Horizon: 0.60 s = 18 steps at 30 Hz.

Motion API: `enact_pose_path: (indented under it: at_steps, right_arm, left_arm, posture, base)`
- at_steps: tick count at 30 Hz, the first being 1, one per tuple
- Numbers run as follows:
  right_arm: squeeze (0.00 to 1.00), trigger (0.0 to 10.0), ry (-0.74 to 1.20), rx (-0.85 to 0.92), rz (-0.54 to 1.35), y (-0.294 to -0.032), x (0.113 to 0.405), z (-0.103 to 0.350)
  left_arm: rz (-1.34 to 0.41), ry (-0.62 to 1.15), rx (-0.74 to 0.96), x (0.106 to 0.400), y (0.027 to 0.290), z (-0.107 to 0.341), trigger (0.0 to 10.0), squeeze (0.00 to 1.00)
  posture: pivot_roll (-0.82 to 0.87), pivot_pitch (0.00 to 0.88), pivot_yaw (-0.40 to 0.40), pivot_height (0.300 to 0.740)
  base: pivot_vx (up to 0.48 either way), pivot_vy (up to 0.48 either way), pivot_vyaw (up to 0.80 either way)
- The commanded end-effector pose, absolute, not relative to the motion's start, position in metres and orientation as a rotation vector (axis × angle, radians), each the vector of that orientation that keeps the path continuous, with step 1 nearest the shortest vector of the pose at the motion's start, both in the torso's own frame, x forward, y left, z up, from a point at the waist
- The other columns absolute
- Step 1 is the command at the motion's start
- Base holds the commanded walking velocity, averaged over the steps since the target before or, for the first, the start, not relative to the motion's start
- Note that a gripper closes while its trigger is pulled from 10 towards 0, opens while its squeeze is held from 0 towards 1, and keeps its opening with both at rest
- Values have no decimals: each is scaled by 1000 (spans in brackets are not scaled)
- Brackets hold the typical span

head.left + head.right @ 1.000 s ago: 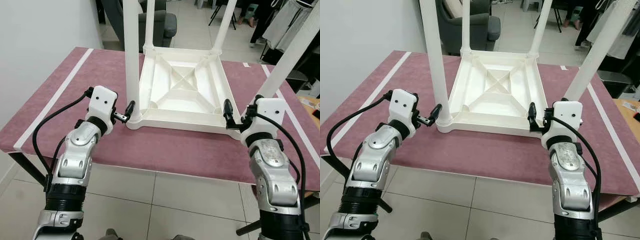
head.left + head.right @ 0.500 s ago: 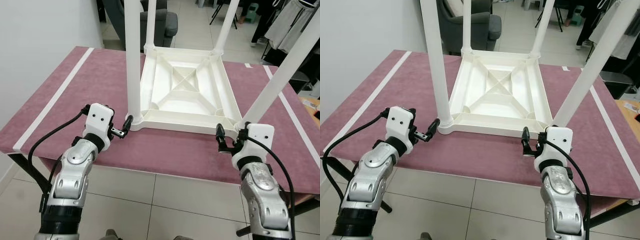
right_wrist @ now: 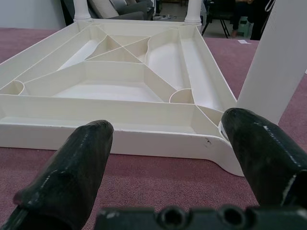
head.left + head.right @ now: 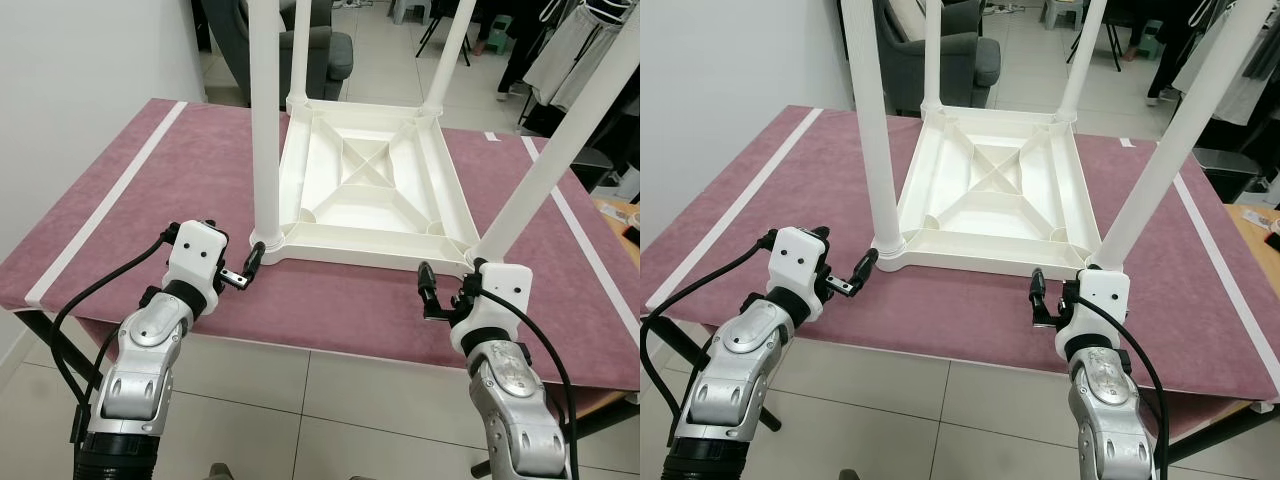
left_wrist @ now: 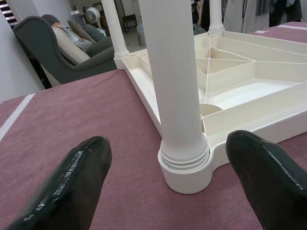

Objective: Building children table

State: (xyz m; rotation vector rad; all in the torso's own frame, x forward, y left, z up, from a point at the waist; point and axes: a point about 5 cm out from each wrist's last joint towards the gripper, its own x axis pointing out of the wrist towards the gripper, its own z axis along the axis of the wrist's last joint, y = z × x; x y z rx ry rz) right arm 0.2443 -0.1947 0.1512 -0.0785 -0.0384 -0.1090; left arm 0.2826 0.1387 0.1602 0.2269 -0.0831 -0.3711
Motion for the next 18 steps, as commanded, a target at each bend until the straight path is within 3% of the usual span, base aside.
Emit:
enact_pose_path:
  at_steps: [1, 18]
  right_arm:
    - [0, 10000, -65, -82, -116, -199, 248, 159]
    - [0, 10000, -65, -82, -116, -199, 248, 159]
  left_arm:
    - [-349, -97, 225, 289, 138, 165, 10000, 0]
    - [-349, -97, 225, 289, 138, 165, 10000, 0]
  posture:
    - [-108, 108, 137, 740]
    - [-108, 108, 137, 740]
  base:
    - [0, 0, 0]
    - [0, 0, 0]
